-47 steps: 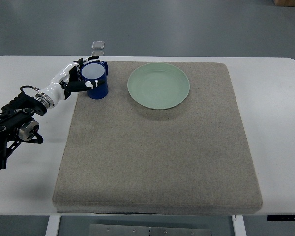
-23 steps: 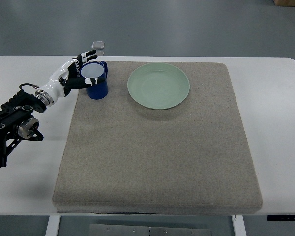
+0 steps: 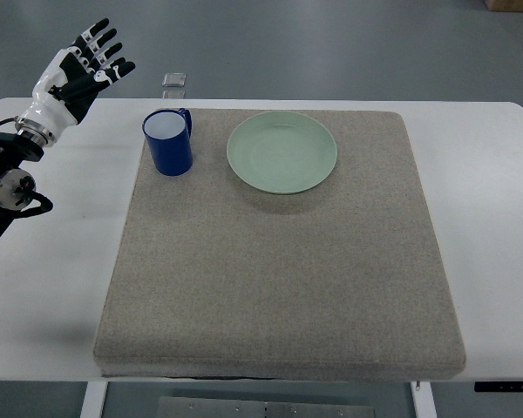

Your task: Place cup left of plate with left hand

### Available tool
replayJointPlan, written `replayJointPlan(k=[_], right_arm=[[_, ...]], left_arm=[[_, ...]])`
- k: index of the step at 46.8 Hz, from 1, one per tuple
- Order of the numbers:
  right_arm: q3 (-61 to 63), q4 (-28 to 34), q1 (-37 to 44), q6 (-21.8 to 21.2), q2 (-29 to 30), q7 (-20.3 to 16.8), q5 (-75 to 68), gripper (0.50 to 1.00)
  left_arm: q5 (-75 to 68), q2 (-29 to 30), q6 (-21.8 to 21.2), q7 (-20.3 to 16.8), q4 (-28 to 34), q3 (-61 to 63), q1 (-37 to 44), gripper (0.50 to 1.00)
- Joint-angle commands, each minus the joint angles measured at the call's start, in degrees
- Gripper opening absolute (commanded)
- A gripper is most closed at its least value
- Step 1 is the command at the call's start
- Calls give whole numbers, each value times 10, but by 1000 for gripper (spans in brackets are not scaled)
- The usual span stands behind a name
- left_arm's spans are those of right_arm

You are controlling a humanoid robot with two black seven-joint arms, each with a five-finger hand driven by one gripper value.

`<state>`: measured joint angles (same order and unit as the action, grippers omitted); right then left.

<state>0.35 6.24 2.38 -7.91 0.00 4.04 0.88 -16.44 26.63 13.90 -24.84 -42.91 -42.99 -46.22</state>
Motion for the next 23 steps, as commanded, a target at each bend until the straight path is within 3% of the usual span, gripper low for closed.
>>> replayJointPlan(k=[1,14,23], right_arm=[[0,0,0,0,0,0,0,934],[0,0,0,0,0,0,0,934],[0,0,0,0,0,0,0,934]], left_arm=[[20,-5,-4,4,21,-3,-29,994],[117,-79,-62,61,130,-2,-99,992],[170,-113,-88,67,179,-2,-123,992]])
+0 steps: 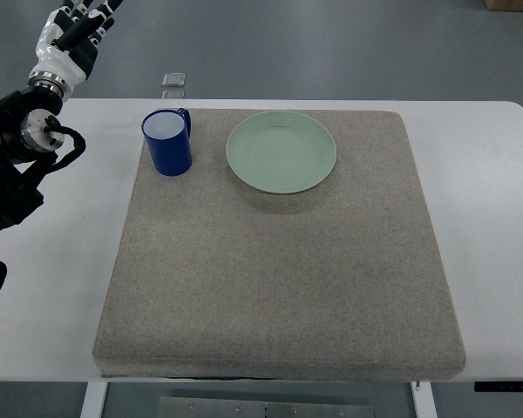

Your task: Place cup left of plate with left hand

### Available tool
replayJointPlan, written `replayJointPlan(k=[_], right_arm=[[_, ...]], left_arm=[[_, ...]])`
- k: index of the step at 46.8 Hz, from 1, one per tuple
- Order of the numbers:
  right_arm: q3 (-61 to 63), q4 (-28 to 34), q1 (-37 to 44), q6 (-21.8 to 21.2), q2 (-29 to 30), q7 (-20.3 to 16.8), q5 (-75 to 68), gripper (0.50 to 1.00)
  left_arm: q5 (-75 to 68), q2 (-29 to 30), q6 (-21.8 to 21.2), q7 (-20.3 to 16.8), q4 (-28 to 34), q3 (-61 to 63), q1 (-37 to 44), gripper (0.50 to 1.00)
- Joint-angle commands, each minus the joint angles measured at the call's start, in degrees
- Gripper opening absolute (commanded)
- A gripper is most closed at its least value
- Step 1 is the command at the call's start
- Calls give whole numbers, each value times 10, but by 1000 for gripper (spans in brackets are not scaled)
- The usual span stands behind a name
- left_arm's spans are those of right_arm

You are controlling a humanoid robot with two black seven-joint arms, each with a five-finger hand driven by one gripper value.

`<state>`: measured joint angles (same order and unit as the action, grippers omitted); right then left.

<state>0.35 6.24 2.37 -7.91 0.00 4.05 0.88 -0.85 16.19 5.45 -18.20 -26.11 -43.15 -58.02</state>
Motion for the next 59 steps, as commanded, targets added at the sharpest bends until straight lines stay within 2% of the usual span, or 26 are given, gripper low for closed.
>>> replayJointPlan(k=[1,13,59], right_arm=[[0,0,0,0,0,0,0,934],[0,0,0,0,0,0,0,934],[3,0,4,-1,0,0,0,934]], left_arm=[[20,-9,-4,0,11,0,-5,992],[29,-8,52,-1,12,-3,2,994],[19,-11,59,-2,10,7,2,994]])
